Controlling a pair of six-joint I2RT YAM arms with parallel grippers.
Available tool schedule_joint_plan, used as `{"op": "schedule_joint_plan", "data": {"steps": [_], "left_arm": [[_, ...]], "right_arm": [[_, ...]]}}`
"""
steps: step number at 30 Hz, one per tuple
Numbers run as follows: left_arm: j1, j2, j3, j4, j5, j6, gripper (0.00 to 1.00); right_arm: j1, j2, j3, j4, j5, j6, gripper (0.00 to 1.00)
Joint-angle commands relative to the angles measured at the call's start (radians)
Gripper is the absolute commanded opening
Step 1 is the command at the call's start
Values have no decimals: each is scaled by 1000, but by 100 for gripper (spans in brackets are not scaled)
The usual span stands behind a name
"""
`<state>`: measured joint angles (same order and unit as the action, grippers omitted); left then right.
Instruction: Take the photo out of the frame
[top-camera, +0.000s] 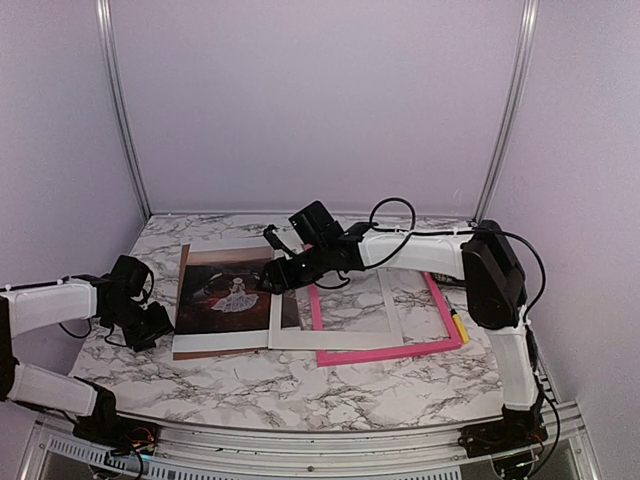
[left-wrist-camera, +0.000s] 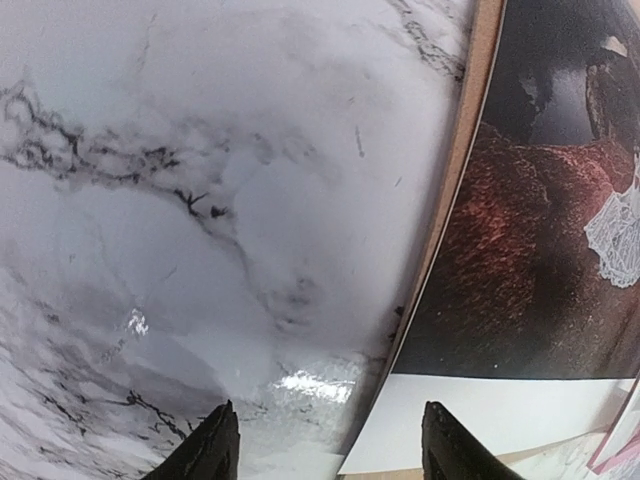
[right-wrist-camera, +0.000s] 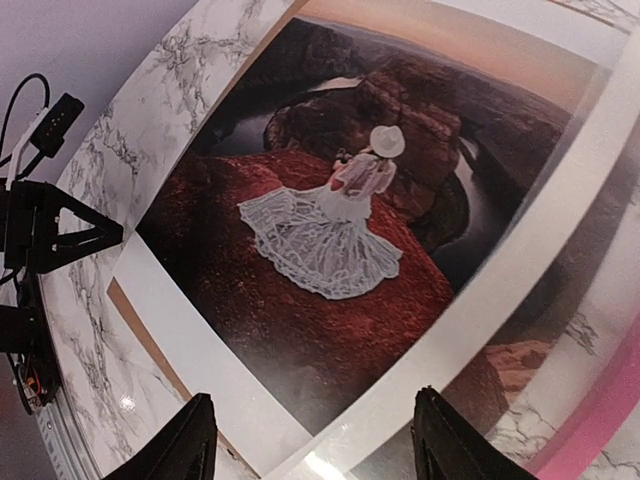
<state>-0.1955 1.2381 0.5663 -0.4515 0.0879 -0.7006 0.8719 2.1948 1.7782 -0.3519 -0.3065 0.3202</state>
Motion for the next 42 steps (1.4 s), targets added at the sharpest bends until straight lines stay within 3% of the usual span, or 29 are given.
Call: {"op": "schedule_joint_plan", "data": {"steps": [1,3,10,27,42], "left_arm": [[-4,-66,-57,-6,7,-77,65],[-4,-79,-70,12,22,-89,69],[-24,-93,-123,48,69,-129,69],[-82,-117,-192,126,154,-204,68],[-79,-219,-121,62,139,-251,57]], "right_arm": [[74,96,135,-1,-18,-29,65],[93,140,172,-5,-15,-28,65],[132,216,199,-15,6,-20,64],[163,223,127,-9,2,5,63],[164,226,124,1,-4,13,63]]}}
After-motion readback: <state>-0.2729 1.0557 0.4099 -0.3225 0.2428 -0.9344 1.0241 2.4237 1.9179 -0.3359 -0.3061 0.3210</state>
